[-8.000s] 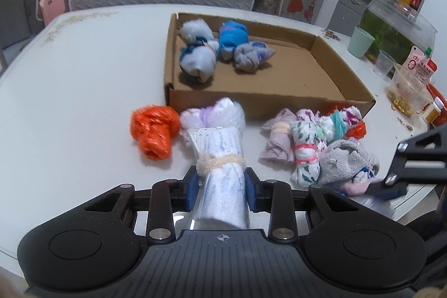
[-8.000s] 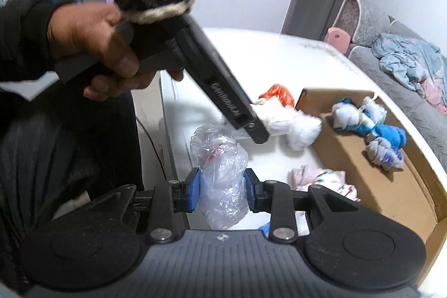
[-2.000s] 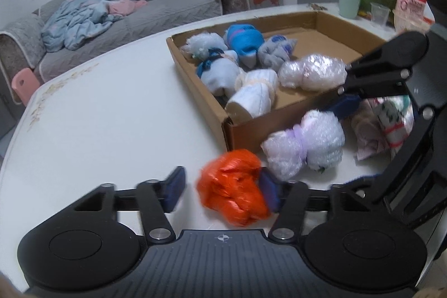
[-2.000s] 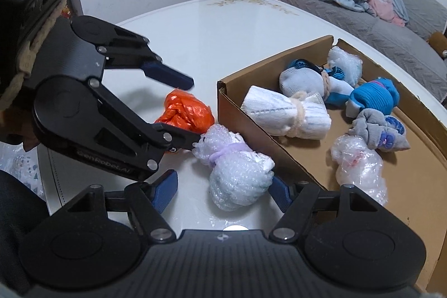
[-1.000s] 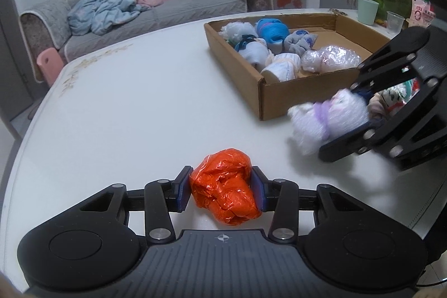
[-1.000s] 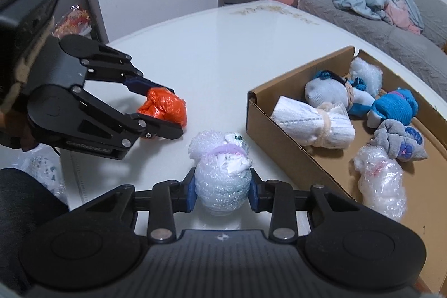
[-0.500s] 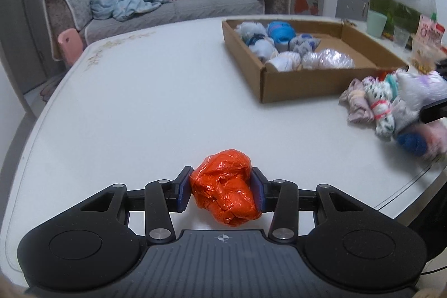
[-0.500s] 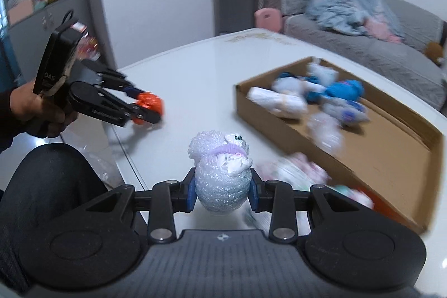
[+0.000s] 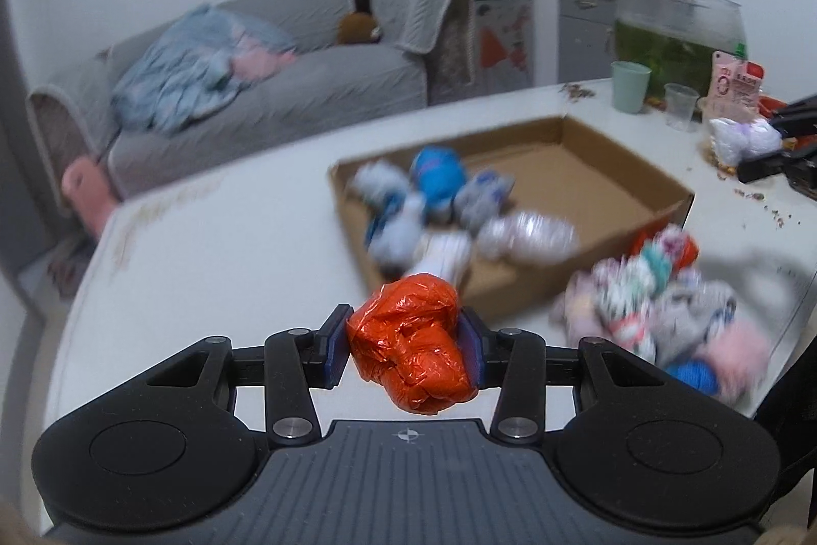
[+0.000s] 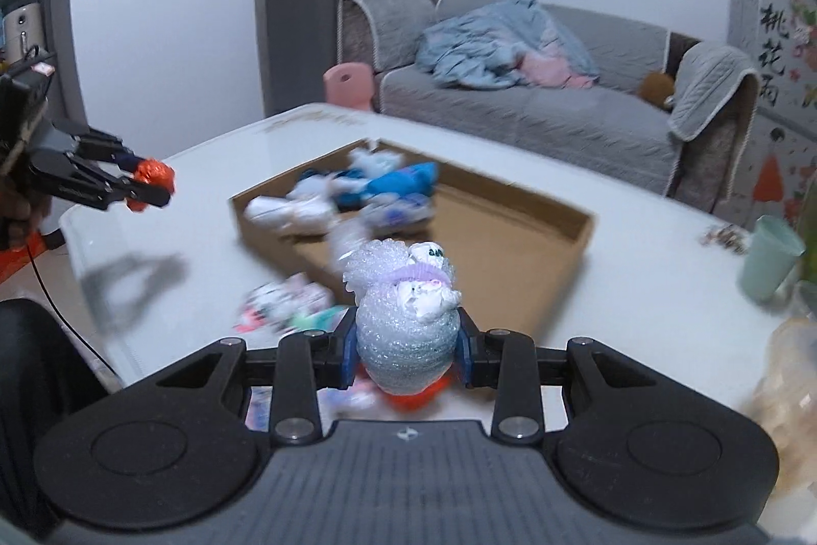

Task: Organize objects
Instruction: 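Carry the orange bundle and bubble-wrap bundle over the box and lower them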

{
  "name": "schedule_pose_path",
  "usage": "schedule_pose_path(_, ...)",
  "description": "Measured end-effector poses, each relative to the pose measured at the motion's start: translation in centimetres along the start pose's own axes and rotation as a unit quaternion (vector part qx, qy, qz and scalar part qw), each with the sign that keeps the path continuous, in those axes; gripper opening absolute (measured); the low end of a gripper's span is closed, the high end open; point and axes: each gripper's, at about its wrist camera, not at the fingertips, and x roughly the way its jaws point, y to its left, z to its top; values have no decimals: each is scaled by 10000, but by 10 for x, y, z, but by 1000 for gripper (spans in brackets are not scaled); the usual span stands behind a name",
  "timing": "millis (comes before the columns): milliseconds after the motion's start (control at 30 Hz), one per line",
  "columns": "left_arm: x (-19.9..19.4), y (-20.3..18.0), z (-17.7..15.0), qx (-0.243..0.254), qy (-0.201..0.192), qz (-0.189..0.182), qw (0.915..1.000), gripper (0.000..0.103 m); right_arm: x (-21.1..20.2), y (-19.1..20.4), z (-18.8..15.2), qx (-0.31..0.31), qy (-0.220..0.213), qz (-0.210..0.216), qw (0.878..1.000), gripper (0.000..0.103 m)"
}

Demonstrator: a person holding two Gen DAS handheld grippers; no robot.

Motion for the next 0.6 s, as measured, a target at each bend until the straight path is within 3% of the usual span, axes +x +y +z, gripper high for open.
schedule_pose_path(200, 34, -7, 73, 367, -132, -205, 9990, 50, 25, -32, 38, -298, -148, -82, 9994, 32)
schedule_pose_path(400, 84, -19, 137, 690, -3, -486, 9964, 51, 60, -51, 70, -560, -115, 85, 9983, 32)
schedule_pose_path(600, 159, -37, 164, 843, 272, -652, 9939, 51, 104, -60, 84, -986, 74, 279, 9947, 32)
